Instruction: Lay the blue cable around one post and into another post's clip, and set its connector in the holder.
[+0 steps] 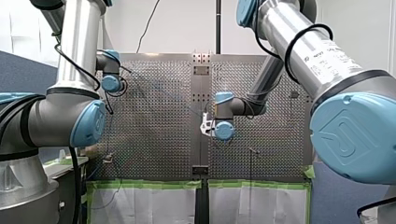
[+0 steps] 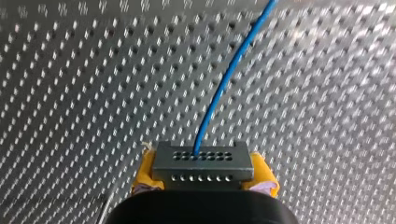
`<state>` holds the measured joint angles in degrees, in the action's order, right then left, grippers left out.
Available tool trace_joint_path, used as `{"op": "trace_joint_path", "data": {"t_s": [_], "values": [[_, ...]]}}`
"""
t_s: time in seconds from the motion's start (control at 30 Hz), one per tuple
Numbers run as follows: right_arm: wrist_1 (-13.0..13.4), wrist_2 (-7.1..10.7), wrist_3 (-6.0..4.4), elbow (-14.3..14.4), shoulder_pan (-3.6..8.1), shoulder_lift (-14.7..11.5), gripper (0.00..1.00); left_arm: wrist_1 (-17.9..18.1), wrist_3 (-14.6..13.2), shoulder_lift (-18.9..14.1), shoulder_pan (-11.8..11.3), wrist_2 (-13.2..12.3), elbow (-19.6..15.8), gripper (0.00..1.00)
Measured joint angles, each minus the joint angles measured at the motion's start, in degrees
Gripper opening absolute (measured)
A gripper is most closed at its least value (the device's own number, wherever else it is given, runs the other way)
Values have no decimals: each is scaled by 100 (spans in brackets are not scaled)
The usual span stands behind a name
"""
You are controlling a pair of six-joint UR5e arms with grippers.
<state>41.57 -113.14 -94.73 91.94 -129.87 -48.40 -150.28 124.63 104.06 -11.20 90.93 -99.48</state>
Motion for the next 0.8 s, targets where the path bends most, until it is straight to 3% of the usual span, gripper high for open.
{"op": "trace_joint_path", "data": {"t_s": [0.2,0.4,0.5,0.63,0.8], "values": [[363,-363,-73,363,199,32,0,-2,0,-4,-9,0,0,100],[706,-706,-123,705,521,244,0,-3,0,1,-11,2,0,100],[865,-832,-218,866,680,394,0,-3,0,1,-7,-4,0,100],[1082,-762,-327,1081,895,606,0,-3,4,2,-4,-9,-1,100],[1353,-518,-357,1352,1167,877,0,-8,8,2,2,-10,-1,100]]}}
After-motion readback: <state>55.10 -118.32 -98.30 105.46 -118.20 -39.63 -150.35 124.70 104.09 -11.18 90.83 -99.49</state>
